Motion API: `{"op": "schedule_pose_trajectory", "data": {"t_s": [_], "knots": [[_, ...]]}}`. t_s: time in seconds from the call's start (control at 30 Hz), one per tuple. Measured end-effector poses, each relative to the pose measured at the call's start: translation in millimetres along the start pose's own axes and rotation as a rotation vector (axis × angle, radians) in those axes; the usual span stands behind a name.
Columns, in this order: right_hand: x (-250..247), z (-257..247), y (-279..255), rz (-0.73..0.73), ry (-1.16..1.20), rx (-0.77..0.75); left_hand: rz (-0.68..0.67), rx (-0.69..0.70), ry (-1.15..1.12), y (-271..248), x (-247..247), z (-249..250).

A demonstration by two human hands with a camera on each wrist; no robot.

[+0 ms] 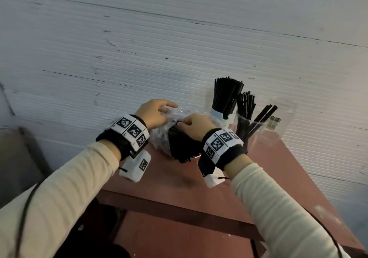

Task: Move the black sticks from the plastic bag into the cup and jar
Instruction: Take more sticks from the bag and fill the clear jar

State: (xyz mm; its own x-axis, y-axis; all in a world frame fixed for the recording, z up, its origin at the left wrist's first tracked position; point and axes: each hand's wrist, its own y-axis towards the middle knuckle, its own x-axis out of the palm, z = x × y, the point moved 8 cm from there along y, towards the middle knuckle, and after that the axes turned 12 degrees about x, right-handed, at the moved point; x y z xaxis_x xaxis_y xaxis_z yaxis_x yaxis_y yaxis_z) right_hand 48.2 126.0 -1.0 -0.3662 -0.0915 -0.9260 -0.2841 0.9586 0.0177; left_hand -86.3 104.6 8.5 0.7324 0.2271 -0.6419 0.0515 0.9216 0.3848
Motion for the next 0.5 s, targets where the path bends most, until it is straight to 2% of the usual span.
{"op": "schedule_pose_trajectory", "data": {"t_s": [0.07,0.2,0.33,0.5], "knots": [[11,-1,3,-0.055,-0.068,0.006,0.020,0.006,-0.007,2,0,1],[16,-15,6,-0.061,-0.185,-0.068,0.031,0.008,0.020,1,-2,1],[27,-27,3,-0.116,-0.382,-0.095,0.100,-0.002,0.036,2,-8,-4],[30,-21,6,-0.136,-0.323,-0.043,0.102,-0.006,0.040,1,-7,-8]]}}
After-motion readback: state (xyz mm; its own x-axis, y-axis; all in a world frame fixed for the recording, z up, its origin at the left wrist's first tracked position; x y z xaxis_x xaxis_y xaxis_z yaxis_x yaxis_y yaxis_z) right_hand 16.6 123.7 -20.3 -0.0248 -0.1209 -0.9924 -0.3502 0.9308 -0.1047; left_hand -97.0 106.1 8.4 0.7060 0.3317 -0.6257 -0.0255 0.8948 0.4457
